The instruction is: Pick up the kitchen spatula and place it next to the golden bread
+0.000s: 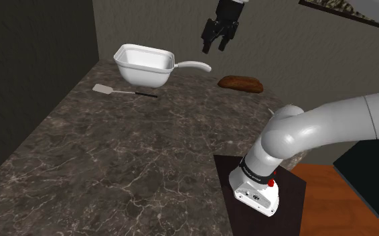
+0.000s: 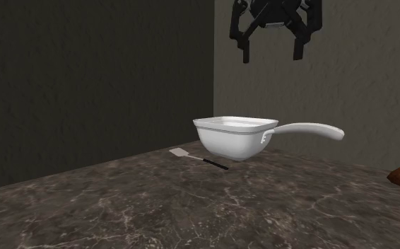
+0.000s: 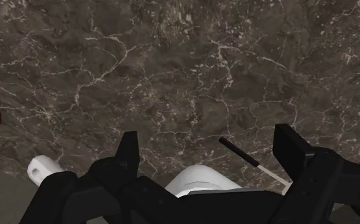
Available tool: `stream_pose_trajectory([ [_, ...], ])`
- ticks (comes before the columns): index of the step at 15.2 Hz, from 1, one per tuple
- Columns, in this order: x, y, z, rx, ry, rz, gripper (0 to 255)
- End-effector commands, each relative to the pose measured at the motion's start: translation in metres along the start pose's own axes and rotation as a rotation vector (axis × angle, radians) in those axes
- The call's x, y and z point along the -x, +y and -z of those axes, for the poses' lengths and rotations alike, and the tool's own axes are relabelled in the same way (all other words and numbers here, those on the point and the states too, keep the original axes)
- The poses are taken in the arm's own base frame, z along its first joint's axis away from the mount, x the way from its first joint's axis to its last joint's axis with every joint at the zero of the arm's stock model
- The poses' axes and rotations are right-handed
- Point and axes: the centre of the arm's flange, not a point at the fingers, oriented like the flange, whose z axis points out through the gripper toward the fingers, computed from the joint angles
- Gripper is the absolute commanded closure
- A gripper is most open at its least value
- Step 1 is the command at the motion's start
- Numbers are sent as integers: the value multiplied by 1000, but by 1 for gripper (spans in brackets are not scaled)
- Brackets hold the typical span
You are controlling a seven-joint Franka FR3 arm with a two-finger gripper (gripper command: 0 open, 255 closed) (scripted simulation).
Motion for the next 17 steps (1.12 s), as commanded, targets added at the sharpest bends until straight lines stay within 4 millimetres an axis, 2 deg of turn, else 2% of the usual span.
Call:
stream_pose_trajectory([
  [1,0,0,0,0,0,0,0],
  [9,-89,-19,-61,-17,-36,194,0],
  [17,-170,-56,-126,-34,-72,388,0],
])
